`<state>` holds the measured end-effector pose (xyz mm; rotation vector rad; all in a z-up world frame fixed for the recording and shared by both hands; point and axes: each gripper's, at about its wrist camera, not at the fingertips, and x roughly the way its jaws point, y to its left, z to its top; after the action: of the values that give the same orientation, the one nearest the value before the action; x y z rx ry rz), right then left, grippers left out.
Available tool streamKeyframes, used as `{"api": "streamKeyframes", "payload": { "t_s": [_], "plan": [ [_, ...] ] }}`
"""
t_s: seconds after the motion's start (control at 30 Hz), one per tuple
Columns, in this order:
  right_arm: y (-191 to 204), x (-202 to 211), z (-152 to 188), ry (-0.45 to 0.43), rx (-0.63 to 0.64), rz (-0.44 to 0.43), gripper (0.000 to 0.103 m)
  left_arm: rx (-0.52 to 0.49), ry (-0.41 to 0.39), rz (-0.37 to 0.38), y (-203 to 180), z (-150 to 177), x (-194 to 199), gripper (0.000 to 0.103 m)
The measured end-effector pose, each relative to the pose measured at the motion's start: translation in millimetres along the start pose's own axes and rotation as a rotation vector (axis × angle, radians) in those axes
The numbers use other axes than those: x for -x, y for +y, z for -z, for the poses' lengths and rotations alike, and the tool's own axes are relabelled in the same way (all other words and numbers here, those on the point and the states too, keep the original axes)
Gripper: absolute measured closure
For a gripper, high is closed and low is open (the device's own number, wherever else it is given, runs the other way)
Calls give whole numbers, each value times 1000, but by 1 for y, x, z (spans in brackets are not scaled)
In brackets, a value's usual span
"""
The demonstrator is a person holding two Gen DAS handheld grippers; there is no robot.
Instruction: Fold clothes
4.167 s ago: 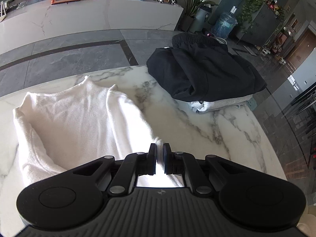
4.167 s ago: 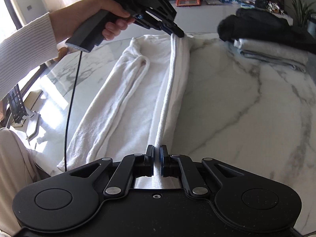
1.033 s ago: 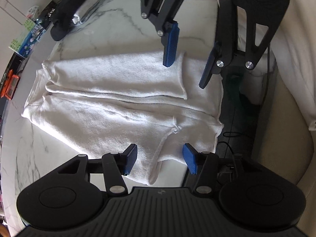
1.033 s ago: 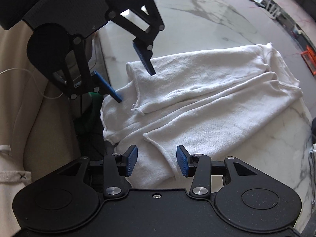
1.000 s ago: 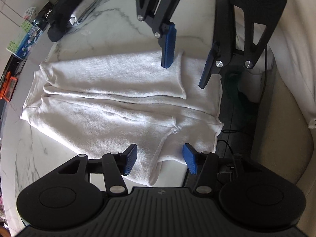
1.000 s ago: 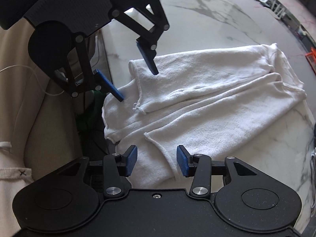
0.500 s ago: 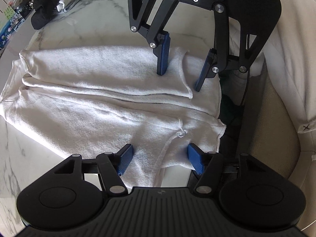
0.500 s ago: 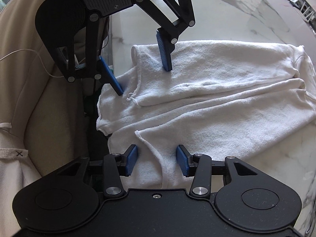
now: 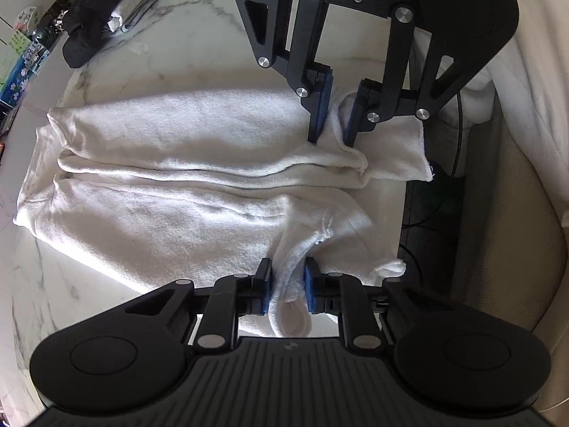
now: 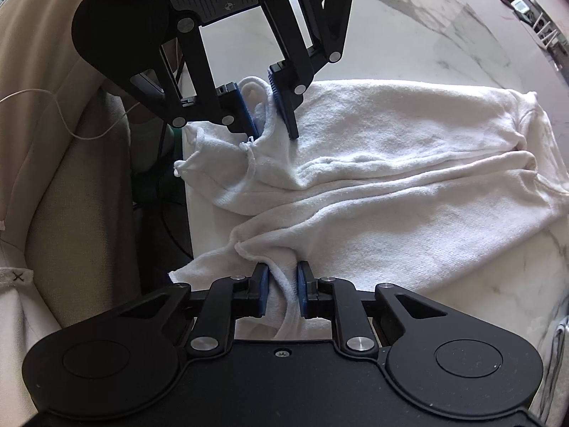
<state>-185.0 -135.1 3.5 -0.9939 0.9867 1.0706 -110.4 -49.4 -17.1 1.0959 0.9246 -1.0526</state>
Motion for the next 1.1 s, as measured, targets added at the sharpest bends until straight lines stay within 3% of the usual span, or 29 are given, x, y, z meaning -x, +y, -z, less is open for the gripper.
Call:
{"api": "streamKeyframes", "payload": {
  "t_s": [0.27, 0.47, 0.77, 1.1],
  "plan": [
    [17, 17, 1, -21, -9, -23, 91, 7, -17, 27, -7, 8, 22, 90],
    [19, 53, -4, -36, 19, -28, 91, -1, -43, 33, 3, 7, 50, 90],
    [-50, 94, -17, -68, -9, 71, 91, 26, -83, -64, 69, -14, 77, 90],
    [-133, 67, -35, -70, -101, 96, 91, 145, -75, -105, 142, -21, 43, 87]
  ]
}}
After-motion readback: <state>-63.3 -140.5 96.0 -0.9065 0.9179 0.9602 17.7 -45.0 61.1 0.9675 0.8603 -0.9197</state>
